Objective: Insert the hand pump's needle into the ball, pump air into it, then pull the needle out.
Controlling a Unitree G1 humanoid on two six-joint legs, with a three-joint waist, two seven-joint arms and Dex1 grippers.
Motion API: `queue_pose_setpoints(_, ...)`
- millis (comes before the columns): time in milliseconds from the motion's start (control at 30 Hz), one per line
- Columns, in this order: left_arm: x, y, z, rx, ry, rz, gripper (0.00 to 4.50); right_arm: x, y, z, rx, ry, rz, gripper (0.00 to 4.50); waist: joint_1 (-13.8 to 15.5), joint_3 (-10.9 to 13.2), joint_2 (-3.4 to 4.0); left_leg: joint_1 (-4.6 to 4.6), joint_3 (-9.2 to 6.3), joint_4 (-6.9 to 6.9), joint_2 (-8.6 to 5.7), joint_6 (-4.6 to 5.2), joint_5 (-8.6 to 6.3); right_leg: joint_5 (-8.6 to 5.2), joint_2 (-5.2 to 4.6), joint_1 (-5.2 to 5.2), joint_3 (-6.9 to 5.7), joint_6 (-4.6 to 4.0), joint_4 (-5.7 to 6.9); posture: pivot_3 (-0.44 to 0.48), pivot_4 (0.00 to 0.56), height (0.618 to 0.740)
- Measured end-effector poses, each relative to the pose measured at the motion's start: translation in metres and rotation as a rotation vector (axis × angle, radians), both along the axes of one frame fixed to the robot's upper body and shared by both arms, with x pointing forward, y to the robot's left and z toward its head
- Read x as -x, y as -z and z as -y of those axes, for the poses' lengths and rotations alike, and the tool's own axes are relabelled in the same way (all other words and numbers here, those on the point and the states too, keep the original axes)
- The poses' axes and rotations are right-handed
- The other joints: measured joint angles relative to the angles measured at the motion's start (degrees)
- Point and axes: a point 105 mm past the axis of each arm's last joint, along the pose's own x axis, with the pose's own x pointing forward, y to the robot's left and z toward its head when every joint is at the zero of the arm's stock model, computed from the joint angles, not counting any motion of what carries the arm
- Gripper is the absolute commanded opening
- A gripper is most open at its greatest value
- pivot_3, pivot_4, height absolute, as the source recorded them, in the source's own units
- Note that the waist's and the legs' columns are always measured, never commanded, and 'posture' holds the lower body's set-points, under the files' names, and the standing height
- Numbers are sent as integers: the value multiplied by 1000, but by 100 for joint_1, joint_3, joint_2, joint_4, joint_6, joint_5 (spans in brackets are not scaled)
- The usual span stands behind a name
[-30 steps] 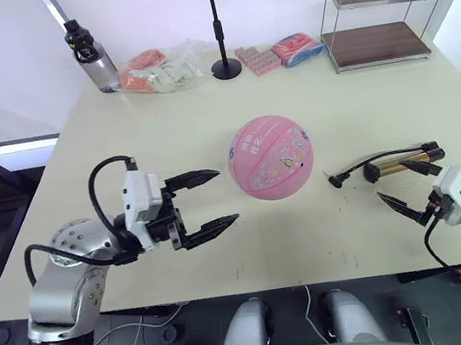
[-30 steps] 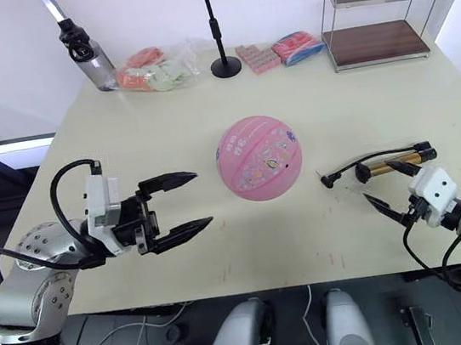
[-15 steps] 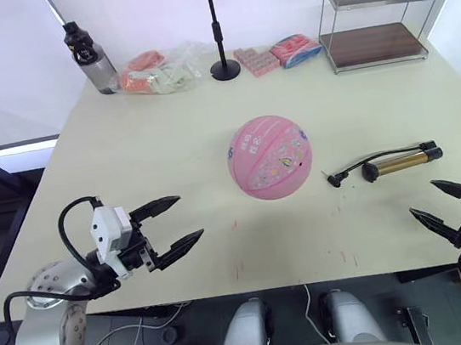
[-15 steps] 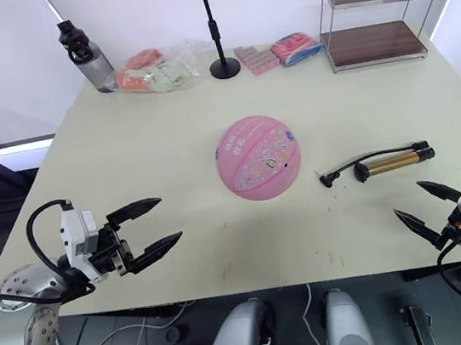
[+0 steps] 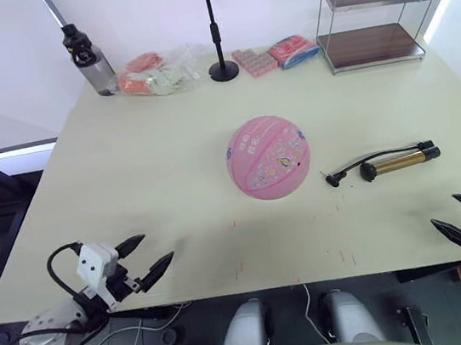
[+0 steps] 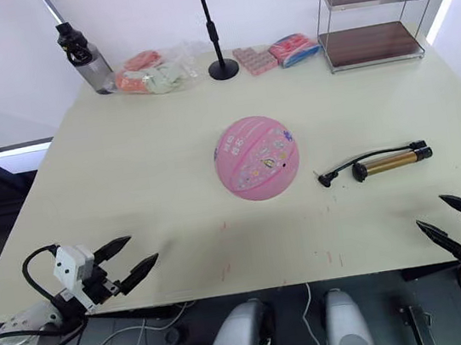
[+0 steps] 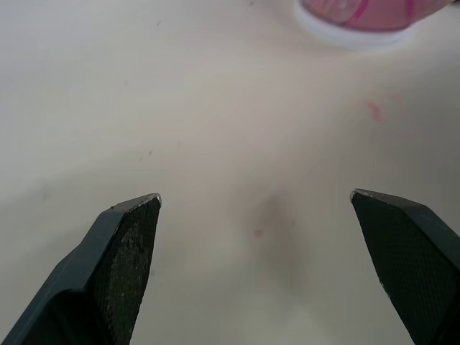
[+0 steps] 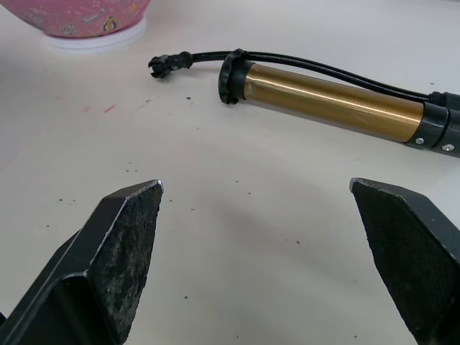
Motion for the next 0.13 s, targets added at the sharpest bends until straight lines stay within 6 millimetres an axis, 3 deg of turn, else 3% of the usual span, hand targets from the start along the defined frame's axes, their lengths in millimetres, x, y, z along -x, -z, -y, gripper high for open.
queue_pose_setpoints(133, 0, 5, -7, -39, -50, -7, 4500, 0, -2, 4, 6, 1, 4, 4378, 0, -1, 0, 0, 0, -1, 5, 0, 0, 1, -3, -1, 1, -3, 0, 0, 150, 740)
